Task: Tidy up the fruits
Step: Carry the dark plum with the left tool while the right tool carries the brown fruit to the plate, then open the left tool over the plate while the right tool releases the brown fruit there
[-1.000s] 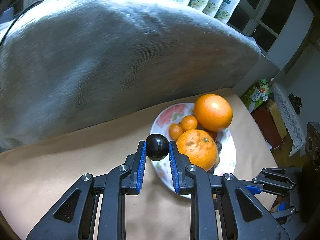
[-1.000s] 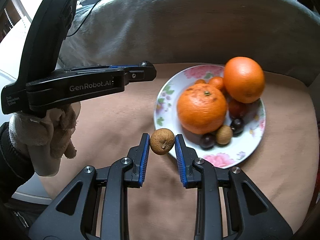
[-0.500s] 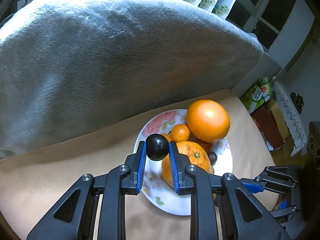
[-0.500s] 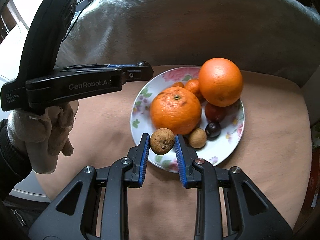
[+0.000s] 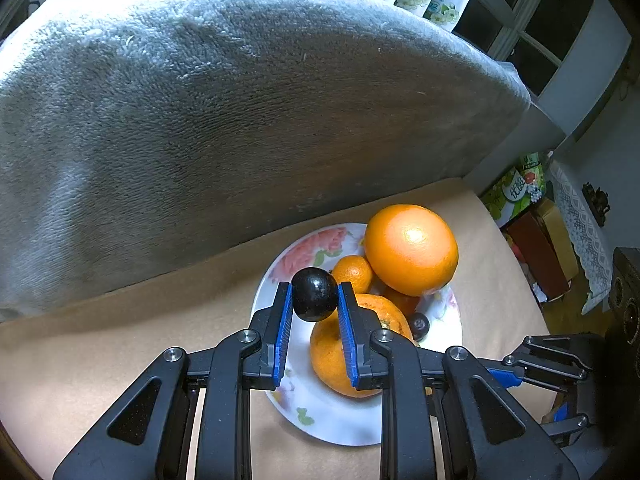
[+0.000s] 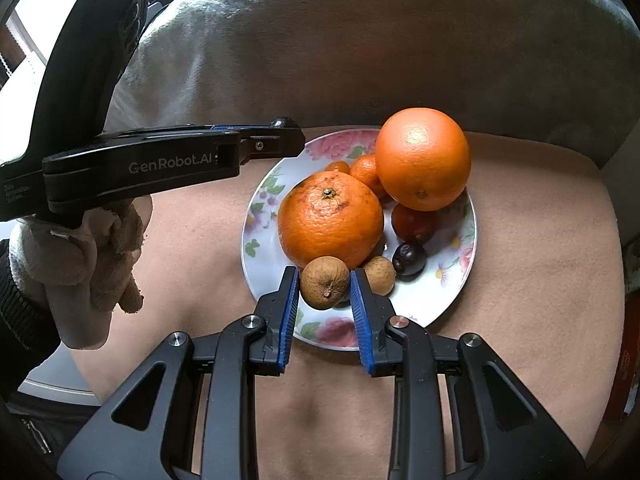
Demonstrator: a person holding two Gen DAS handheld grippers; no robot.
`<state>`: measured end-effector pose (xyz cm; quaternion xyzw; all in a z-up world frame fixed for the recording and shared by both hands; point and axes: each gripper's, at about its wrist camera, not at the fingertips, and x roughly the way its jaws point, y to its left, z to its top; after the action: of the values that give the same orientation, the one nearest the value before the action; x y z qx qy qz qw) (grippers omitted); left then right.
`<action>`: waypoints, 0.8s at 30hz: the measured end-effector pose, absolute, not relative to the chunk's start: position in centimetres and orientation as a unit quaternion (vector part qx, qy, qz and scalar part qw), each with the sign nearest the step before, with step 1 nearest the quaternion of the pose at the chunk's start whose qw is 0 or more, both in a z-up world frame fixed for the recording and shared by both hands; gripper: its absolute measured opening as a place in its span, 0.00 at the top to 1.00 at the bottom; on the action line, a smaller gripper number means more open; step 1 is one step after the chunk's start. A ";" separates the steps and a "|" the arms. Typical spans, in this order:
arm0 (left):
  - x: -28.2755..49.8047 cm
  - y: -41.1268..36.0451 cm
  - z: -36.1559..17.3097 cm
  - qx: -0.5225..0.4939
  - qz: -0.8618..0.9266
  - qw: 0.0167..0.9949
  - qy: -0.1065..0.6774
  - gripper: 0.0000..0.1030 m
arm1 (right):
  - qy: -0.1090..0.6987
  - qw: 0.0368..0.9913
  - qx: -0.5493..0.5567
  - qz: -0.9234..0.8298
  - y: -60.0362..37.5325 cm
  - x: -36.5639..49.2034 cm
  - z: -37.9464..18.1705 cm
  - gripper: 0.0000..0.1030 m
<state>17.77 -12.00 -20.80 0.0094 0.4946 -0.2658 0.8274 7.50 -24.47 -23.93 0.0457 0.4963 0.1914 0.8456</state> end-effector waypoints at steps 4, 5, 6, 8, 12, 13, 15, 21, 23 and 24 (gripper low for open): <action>17.8 -12.1 -20.6 0.009 -0.266 0.828 0.493 0.80 | 0.498 0.844 0.044 0.191 -24.4 7.5 -24.0 0.73; 17.8 -12.2 -20.6 0.009 -0.266 0.828 0.493 0.80 | 0.498 0.844 0.044 0.191 -24.4 7.5 -24.0 0.73; 17.8 -12.2 -20.5 0.009 -0.266 0.828 0.493 0.80 | 0.498 0.845 0.044 0.191 -24.4 7.5 -24.0 0.73; 17.8 -12.3 -20.5 0.010 -0.266 0.827 0.494 0.80 | 0.498 0.845 0.044 0.191 -24.4 7.5 -24.0 0.73; 17.8 -12.6 -20.2 0.010 -0.268 0.828 0.493 0.79 | 0.497 0.846 0.045 0.189 -24.4 7.5 -23.9 0.73; 17.8 -12.7 -20.2 0.011 -0.268 0.827 0.493 0.79 | 0.497 0.846 0.045 0.189 -24.5 7.5 -23.9 0.73; 17.7 -12.8 -20.2 0.012 -0.269 0.827 0.494 0.79 | 0.497 0.846 0.043 0.187 -24.4 7.5 -24.0 0.73; 17.6 -13.1 -20.0 0.015 -0.271 0.825 0.496 0.78 | 0.495 0.848 0.041 0.184 -24.3 7.4 -23.8 0.73; 17.6 -13.1 -20.0 0.014 -0.271 0.825 0.496 0.75 | 0.496 0.848 0.040 0.182 -24.3 7.5 -23.8 0.69; 17.6 -13.1 -19.9 0.013 -0.272 0.825 0.495 0.73 | 0.494 0.850 0.040 0.181 -24.3 7.4 -23.7 0.61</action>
<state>17.61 -13.07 -19.87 0.0126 0.4949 -0.2718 0.8252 7.44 -24.29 -23.71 0.0400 0.4939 0.1810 0.8495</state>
